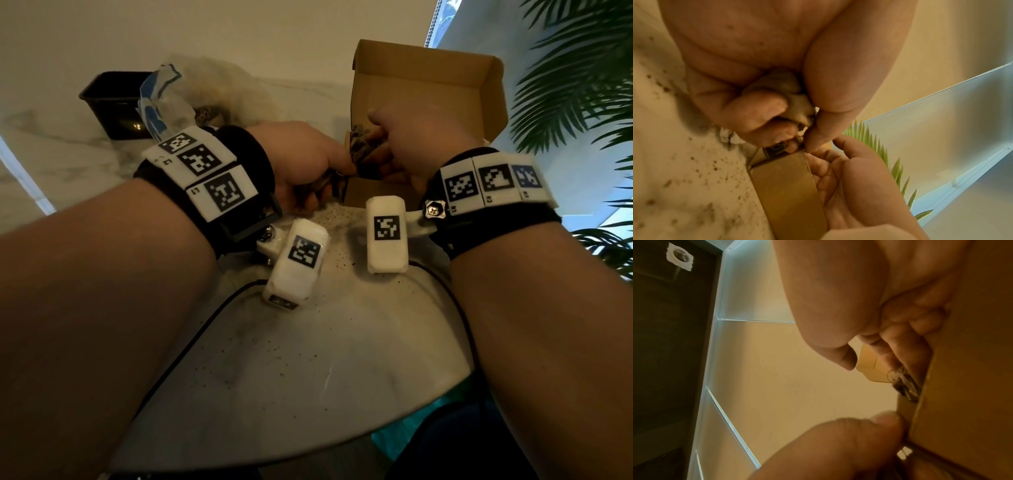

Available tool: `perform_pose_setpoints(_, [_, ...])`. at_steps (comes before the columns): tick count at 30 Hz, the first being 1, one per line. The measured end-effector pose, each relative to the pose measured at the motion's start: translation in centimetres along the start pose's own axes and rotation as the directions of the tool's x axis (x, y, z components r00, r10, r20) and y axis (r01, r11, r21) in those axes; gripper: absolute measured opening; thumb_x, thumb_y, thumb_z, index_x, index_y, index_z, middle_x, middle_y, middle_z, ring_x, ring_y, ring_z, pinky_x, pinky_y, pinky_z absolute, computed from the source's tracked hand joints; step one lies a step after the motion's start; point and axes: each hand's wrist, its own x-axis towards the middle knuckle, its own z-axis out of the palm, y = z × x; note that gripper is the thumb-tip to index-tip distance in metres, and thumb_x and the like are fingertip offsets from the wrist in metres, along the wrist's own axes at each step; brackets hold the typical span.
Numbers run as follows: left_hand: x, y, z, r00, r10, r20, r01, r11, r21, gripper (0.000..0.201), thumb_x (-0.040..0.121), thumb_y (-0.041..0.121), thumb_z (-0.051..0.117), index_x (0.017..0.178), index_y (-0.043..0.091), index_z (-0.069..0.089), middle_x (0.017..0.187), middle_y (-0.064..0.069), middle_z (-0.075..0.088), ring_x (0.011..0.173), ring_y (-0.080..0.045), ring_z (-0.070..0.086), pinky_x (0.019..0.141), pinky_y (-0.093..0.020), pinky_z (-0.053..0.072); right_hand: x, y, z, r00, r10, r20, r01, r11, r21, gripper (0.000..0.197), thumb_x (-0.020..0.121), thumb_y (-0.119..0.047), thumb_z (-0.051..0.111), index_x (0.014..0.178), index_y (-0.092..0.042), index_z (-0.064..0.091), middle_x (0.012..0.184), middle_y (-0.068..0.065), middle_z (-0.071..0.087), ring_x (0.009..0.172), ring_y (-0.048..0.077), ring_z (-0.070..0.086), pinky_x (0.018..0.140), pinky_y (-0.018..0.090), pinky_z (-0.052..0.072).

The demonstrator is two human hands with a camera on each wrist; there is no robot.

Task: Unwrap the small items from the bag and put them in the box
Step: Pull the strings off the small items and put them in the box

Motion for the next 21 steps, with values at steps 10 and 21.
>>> perform_pose_setpoints(10, [-2.3,1.4,-1.7,0.974,0.167,-0.156,-0.225,0.807,-0.545,0.062,0.095,0.05,0.039,0.132,0.004,0.059,0.09,-0.008,0.058,0.066,-0.018,0.051,0.051,-0.023,0.034,-2.2,0.4,-0.7,0.914,-0.32,-0.249,0.384,0.88,0.279,0.009,0.09,-0.023,0.07,0.088,-0.031,0.073,0.08,-0.011,0.071,0.073,0.007,0.066,0.066,0.023,0.053])
perform_pose_setpoints(21, [-2.6,1.4,-2.1,0.943,0.333,-0.025,-0.283,0.758,-0.588,0.076,0.094,0.053,0.03,0.14,-0.003,0.054,0.11,-0.012,0.047,0.074,-0.018,0.049,0.053,-0.024,0.034,-3.8,-0.6,0.7,0.901,-0.42,-0.114,0.435,0.866,0.247,0.012,0.092,-0.019,0.069,0.097,-0.028,0.073,0.093,-0.004,0.074,0.064,-0.004,0.06,0.061,0.017,0.05])
